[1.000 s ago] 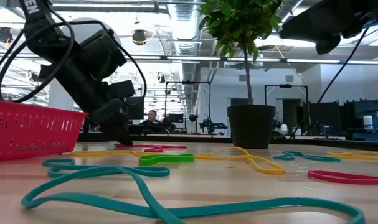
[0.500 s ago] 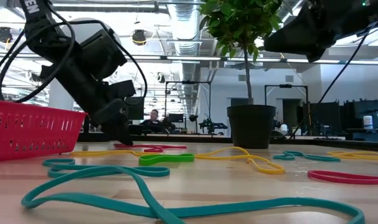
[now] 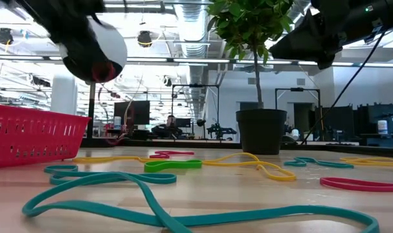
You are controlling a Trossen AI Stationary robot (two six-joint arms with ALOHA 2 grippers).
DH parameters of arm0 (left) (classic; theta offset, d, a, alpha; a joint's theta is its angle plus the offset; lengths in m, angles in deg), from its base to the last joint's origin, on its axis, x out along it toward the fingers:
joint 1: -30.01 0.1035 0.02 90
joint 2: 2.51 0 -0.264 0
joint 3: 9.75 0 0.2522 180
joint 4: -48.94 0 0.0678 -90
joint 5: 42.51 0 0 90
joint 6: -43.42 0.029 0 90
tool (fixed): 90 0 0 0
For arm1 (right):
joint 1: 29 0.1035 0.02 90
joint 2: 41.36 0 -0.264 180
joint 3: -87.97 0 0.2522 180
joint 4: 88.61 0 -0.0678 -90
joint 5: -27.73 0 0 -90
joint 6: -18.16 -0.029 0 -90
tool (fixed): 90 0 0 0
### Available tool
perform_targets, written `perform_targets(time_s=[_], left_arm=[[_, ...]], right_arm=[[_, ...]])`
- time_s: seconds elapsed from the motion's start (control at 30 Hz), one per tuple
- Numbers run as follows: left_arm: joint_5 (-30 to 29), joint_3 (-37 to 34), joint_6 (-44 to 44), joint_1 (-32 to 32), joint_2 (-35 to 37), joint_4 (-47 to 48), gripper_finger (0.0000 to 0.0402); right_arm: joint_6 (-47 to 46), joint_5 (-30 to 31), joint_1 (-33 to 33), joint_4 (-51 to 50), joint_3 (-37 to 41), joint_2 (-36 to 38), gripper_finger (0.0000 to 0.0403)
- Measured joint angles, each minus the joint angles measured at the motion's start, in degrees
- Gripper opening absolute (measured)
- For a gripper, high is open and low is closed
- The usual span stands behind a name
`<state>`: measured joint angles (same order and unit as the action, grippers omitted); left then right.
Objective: Pick and place items into bin
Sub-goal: Put the red rubber band into the red bin
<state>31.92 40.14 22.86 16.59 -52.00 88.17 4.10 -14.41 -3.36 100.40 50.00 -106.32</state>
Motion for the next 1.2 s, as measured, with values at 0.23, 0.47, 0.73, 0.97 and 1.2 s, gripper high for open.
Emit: perform_targets(time_s=[0.23,0.47,0.73,0.97,1.2], left_arm=[[-0.13,1.25,-6.22,-13.27,9.26,4.55,0.0000],[3.79,1.25,-9.98,-22.41,10.02,6.79,0.0000],[-5.70,1.06,-18.38,-25.36,3.11,17.72,0.0000],[-6.07,1.06,-20.91,-25.34,-6.18,20.02,0.0000],[-0.48,1.06,-20.74,-25.34,-12.72,17.22,0.0029]], right_arm=[[0.02,0.00,0.04,-0.01,0.00,-0.01,0.0103],[0.02,-0.01,0.02,-0.03,0.00,-0.01,0.0103],[-1.22,-0.01,0.02,-0.01,0.00,-0.01,0.0103],[-2.93,0.00,0.02,-0.01,0.00,-0.01,0.0103],[-3.08,0.00,0.04,-0.01,0.00,-0.01,0.0103]])
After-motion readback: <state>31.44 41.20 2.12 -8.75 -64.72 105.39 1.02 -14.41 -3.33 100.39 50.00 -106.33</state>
